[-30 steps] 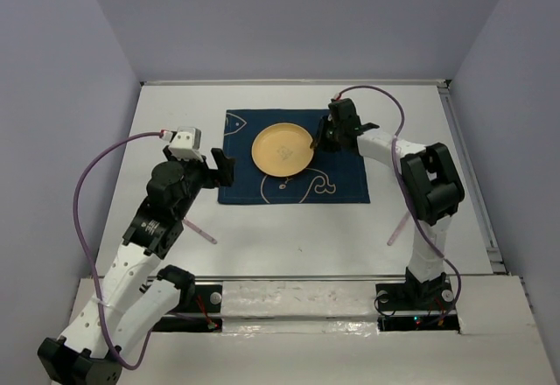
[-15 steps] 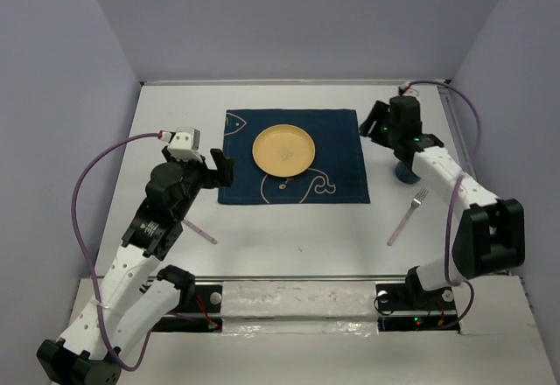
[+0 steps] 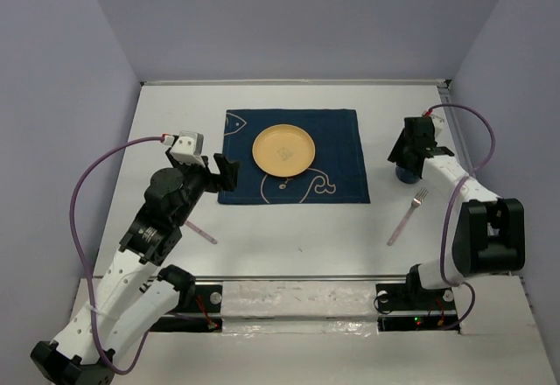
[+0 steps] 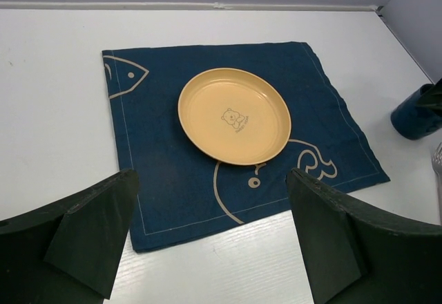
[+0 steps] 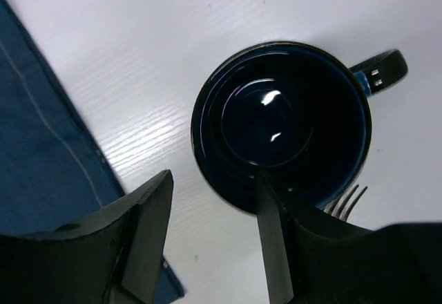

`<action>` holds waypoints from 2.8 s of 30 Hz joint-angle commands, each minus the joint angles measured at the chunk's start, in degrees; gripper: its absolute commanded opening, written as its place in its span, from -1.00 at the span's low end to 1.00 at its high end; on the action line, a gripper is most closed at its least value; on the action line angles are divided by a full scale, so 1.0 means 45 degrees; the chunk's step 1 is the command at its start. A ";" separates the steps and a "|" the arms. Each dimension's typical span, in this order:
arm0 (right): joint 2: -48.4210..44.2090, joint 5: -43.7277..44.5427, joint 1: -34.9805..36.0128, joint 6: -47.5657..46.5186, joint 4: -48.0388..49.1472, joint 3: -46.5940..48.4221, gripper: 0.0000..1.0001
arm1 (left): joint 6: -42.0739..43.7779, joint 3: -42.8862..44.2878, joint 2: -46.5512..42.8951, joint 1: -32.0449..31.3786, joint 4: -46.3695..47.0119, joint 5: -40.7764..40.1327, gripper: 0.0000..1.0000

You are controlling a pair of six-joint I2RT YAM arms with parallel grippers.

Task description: Set the dinner table for one person

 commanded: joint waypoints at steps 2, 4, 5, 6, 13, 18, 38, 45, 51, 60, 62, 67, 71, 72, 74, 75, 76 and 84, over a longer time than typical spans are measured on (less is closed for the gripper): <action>0.1031 0.0420 -0.0067 -0.0744 -0.0015 0.0998 0.03 | 0.0239 0.0064 -0.0224 -0.0108 0.0300 -0.0076 0.98; 0.1401 0.0479 -0.0067 -0.0840 -0.0053 0.1135 -0.14 | 0.0239 0.0083 -0.0204 -0.0128 0.0300 -0.0076 0.98; 0.1500 0.0518 -0.0067 -0.0861 -0.0054 0.1175 -0.19 | 0.0239 0.0083 -0.0185 -0.0108 0.0300 -0.0076 0.98; 0.1579 0.0576 -0.0067 -0.0899 -0.0092 0.1272 -0.38 | 0.0219 0.0083 -0.0165 -0.0108 0.0300 -0.0076 0.98; 0.1619 0.0754 -0.0067 -0.1485 -0.0639 0.2421 -1.00 | 0.0239 0.0103 -0.0087 -0.0128 0.0319 -0.0076 0.98; 0.1910 0.0694 0.1454 -0.2129 -0.0698 0.4491 -1.00 | 0.0278 0.0122 0.0011 -0.0108 0.0319 -0.0135 0.98; 0.9527 -0.1884 0.3994 -0.5138 -0.2417 1.4572 -1.00 | 0.0297 0.0103 0.0108 -0.0030 0.0320 -0.0369 0.98; 1.0562 -0.1904 0.3996 -0.5392 -0.2768 1.5412 -1.00 | 0.0317 0.0103 0.0186 -0.0011 0.0339 -0.0428 0.98; 1.1071 -0.1729 0.3996 -0.5451 -0.2983 1.5472 -1.00 | 0.0317 0.0122 0.0244 -0.0030 0.0319 -0.0428 0.98; 1.0703 -0.1826 0.4113 -0.5041 -0.3081 1.5394 0.20 | 0.0297 0.0122 0.0538 0.0204 0.0339 -0.0428 0.98; 1.0409 -0.1826 0.4113 -0.4846 -0.3120 1.5355 0.39 | 0.0297 0.0122 0.0577 0.0243 0.0339 -0.0389 0.98; 0.9101 -0.2742 0.4113 -0.4261 -0.3081 1.4655 0.67 | 0.0259 0.0122 0.0557 0.0360 0.0359 -0.0525 0.98; 0.7192 -0.3407 0.4365 -0.3772 -0.2634 1.3152 0.72 | 0.0219 0.0122 0.0460 0.0477 0.0320 -0.0740 0.98; 0.6818 -0.3717 0.4521 -0.3694 -0.2380 1.2645 0.73 | 0.0200 0.0122 0.0421 0.0516 0.0300 -0.0779 0.98; 0.6056 -0.3973 0.4716 -0.3401 -0.1599 1.1083 0.74 | 0.0180 0.0122 0.0421 0.0575 0.0281 -0.0877 0.98; 0.5337 -0.4110 0.4873 -0.3265 -0.1075 1.0594 0.74 | 0.0180 0.0122 0.0401 0.0653 0.0300 -0.0896 0.98; 0.4981 -0.4575 0.4990 -0.3070 -0.0779 0.9622 0.74 | 0.0161 0.0142 0.0363 0.0692 0.0300 -0.0955 0.98; 0.2713 -0.6024 0.6745 -0.2267 0.1740 0.5945 0.73 | 0.0024 0.0161 0.0284 0.1336 0.0300 -0.1111 0.98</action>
